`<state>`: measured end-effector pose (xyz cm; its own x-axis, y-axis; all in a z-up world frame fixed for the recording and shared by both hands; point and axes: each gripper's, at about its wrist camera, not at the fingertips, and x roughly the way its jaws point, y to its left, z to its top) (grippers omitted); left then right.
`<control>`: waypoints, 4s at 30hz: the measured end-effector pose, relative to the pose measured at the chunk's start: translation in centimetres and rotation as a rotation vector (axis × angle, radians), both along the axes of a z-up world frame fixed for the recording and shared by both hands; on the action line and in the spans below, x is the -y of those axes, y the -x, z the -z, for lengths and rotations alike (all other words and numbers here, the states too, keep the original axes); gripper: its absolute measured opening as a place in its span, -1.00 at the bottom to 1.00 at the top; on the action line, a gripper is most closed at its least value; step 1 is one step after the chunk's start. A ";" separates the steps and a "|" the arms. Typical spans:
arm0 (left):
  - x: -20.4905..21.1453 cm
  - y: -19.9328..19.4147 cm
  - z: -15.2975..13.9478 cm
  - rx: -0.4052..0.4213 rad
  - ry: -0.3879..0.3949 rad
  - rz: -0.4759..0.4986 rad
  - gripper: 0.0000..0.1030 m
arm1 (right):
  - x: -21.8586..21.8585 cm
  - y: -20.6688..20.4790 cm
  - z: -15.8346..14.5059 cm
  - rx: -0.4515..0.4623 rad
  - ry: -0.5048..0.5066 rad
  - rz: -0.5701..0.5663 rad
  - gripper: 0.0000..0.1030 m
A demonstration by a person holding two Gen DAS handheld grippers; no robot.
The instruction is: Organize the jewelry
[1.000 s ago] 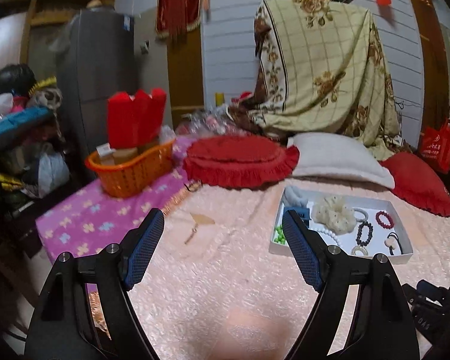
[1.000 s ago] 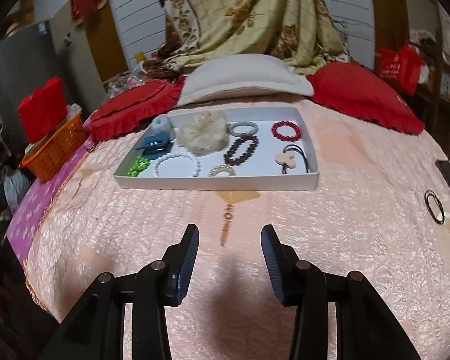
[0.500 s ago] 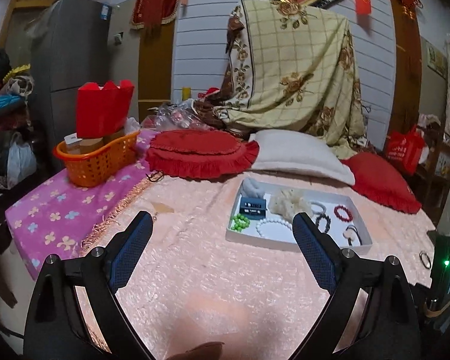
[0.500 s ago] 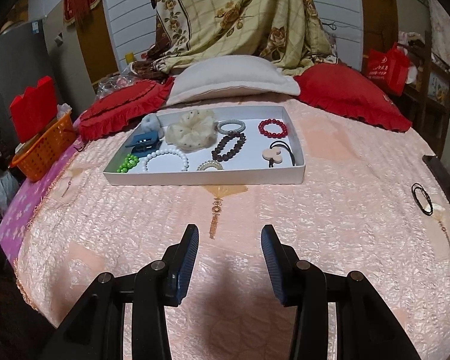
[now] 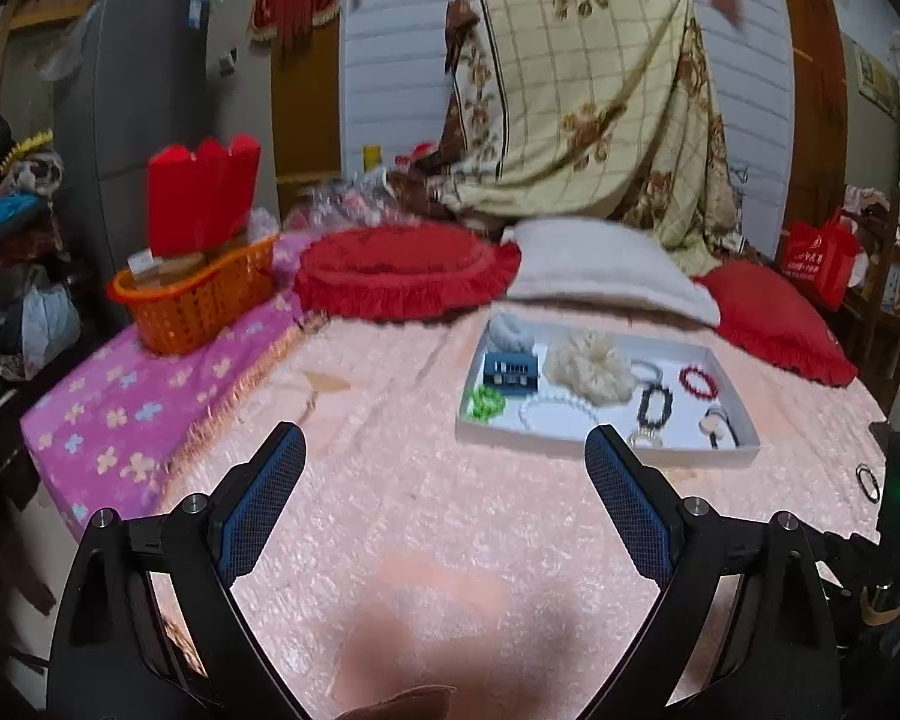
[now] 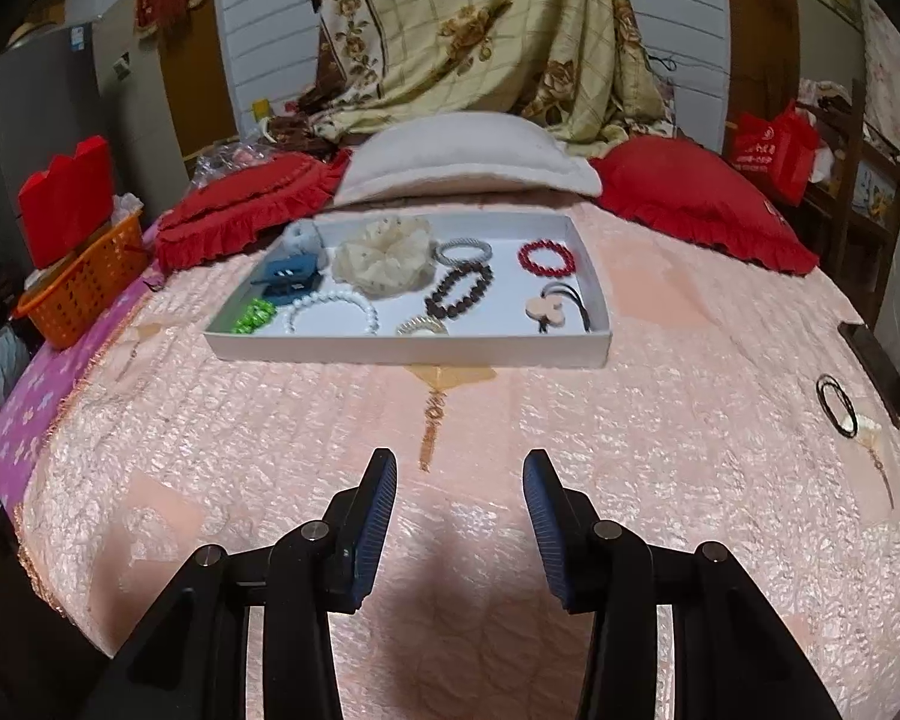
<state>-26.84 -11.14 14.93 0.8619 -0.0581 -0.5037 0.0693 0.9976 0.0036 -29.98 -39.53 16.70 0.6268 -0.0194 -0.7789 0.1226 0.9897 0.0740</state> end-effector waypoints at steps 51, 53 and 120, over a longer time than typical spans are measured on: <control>1.1 -4.3 8.2 -0.404 -0.054 0.025 0.83 | -0.7 -1.1 2.1 -0.108 0.082 -0.009 0.17; 1.3 -4.4 8.4 -0.401 -0.061 0.025 0.83 | -0.7 -1.1 2.2 -0.106 0.080 -0.008 0.17; 2.2 -4.0 9.0 -0.415 -0.049 0.052 0.83 | 0.2 -1.4 3.0 -0.138 0.081 0.027 0.18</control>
<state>-22.86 -13.39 5.91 0.5819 -0.0636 -0.8108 0.1256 0.9920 0.0123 -28.63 -39.72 13.73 0.5126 -0.1013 -0.8526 0.1527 0.9879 -0.0256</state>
